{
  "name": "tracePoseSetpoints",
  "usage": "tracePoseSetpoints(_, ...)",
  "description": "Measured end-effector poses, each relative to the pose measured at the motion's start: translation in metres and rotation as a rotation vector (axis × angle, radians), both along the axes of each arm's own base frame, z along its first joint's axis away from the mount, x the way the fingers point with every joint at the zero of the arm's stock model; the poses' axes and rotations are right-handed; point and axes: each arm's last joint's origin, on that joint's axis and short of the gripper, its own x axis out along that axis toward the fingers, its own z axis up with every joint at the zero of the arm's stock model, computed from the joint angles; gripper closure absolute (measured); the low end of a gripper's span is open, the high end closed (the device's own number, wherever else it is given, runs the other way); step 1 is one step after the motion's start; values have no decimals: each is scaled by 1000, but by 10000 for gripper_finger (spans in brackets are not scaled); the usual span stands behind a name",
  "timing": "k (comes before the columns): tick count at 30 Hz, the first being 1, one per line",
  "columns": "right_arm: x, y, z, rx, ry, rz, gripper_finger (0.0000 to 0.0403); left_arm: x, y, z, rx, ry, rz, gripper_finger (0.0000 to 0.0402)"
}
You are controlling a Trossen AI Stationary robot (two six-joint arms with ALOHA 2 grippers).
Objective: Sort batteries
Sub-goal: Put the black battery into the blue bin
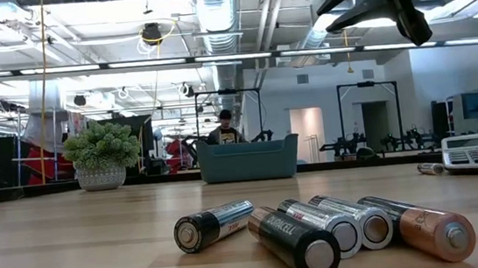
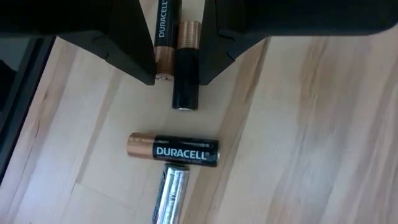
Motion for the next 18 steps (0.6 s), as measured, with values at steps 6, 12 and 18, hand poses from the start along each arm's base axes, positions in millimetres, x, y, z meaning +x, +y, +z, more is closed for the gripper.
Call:
tracePoseSetpoints(6, 0, 0, 0, 0, 1, 1, 285, -1, 4, -1, 43, 7, 4, 290)
tracePoseSetpoints(12, 0, 0, 0, 0, 1, 1, 285, -2, 6, -3, 75, 14, 6, 290)
tracePoseSetpoints(18, 0, 0, 0, 0, 1, 1, 285, -2, 8, -3, 99, -16, 15, 290)
